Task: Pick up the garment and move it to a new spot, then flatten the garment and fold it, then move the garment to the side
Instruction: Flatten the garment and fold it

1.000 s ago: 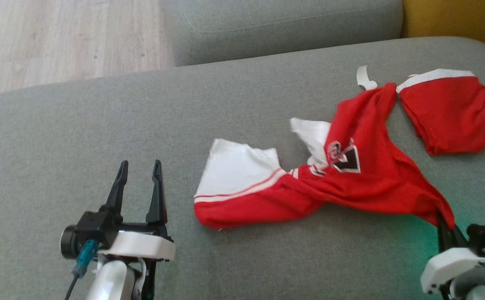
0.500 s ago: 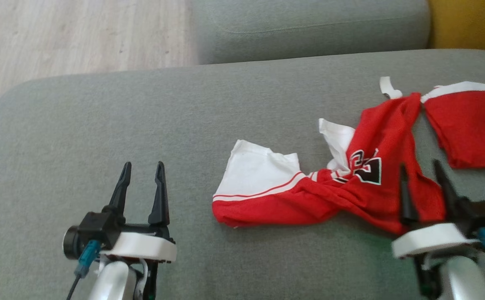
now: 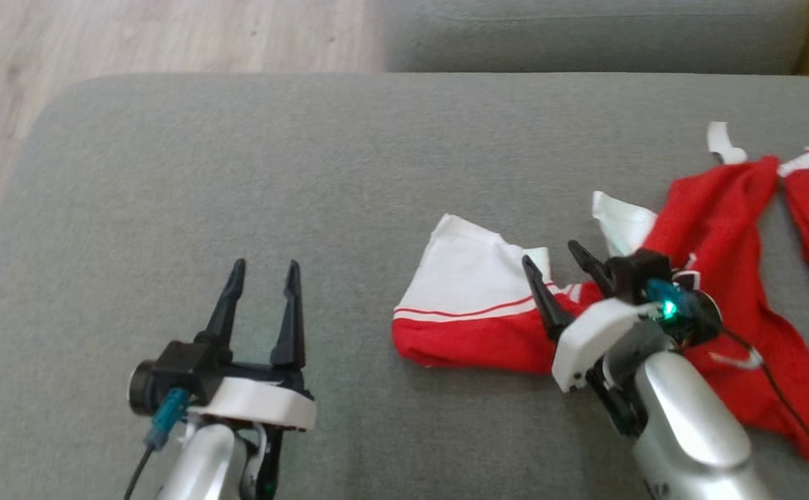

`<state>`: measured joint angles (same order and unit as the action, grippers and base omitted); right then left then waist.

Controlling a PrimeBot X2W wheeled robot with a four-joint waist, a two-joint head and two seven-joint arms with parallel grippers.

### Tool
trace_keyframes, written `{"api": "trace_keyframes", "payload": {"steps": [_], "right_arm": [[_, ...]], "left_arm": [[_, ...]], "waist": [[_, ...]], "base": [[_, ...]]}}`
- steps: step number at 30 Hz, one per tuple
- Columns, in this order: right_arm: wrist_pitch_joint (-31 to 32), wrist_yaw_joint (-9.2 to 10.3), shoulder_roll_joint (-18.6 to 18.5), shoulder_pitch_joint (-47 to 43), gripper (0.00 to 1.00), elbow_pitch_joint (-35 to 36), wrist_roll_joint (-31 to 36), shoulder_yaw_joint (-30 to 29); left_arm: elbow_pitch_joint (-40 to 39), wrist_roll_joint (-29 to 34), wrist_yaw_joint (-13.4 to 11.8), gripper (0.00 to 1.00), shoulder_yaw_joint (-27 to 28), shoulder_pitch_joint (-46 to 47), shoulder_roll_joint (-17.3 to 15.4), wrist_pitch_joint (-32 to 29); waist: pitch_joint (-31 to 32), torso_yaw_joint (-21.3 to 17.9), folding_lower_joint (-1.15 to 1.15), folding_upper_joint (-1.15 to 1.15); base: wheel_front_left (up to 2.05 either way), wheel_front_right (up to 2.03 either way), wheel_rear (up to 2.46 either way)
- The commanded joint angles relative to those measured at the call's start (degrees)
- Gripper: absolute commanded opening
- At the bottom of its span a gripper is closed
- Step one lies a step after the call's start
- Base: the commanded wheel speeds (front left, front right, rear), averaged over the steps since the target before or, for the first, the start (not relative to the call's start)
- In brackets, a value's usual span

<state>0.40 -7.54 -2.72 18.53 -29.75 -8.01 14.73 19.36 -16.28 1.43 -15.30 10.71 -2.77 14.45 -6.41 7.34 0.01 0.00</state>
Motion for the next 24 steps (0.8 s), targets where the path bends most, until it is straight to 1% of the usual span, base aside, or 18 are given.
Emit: {"api": "trace_keyframes", "payload": {"steps": [1,5,9,10,11,12,15,21,24], "right_arm": [[2.0,0.05,-0.2,3.2,1.0,-1.5,-0.4,1.5],[7.0,0.05,-0.2,7.8,1.0,-9.5,-1.3,1.8],[10.7,0.05,-0.2,10.6,1.0,-15.1,-4.5,4.7],[11.2,0.05,-0.2,11.1,0.75,-16.1,-5.1,5.9],[10.9,0.05,-0.2,11.5,0.09,-16.5,-6.3,7.0],[10.2,0.05,-0.2,11.9,0.0,-16.6,-7.7,7.9],[4.6,0.05,-0.2,14.0,0.0,-16.6,-9.5,9.1],[-12.3,0.05,-0.2,19.5,0.0,-15.2,-9.7,7.8],[-15.0,0.05,-0.2,21.2,0.0,-12.2,-10.2,7.7]], "left_arm": [[-1.5,-0.5,-0.5,1.0,0.7,2.9,-0.1,0.5],[-1.1,-1.3,-1.0,1.0,-0.7,3.4,-0.1,0.5],[-1.0,-1.5,-1.4,1.0,-1.0,3.5,-0.1,0.5],[-1.0,-1.6,-1.4,1.0,-1.1,3.5,-0.1,0.5],[-1.0,-1.6,-1.5,1.0,-1.2,3.5,-0.1,0.5],[-1.0,-1.6,-1.5,1.0,-1.2,3.5,-0.1,0.5],[-1.1,-1.6,-1.7,1.0,-0.8,3.4,-0.1,0.5],[-1.1,-0.9,-1.7,1.0,0.2,2.8,-0.1,0.5],[-1.3,-0.6,-1.7,1.0,0.8,2.4,-0.1,0.5]], "waist": [[-0.9,1.6,-0.01,0.0],[-1.2,3.2,-0.01,0.0],[-1.3,3.9,-0.01,0.0],[-1.3,4.1,-0.01,0.0],[-1.3,4.2,-0.01,0.0],[-1.3,4.2,-0.01,0.0],[-1.2,4.0,-0.01,0.0],[0.1,3.6,-0.01,0.0],[1.0,3.3,-0.01,0.0]], "base": [[0.0,0.0,0.0],[0.0,0.0,0.0],[0.0,0.0,0.0],[0.0,0.0,0.0],[0.0,0.0,0.0],[0.0,0.0,0.0],[0.0,0.0,0.0],[0.0,0.0,0.0],[0.0,0.0,0.0]]}}
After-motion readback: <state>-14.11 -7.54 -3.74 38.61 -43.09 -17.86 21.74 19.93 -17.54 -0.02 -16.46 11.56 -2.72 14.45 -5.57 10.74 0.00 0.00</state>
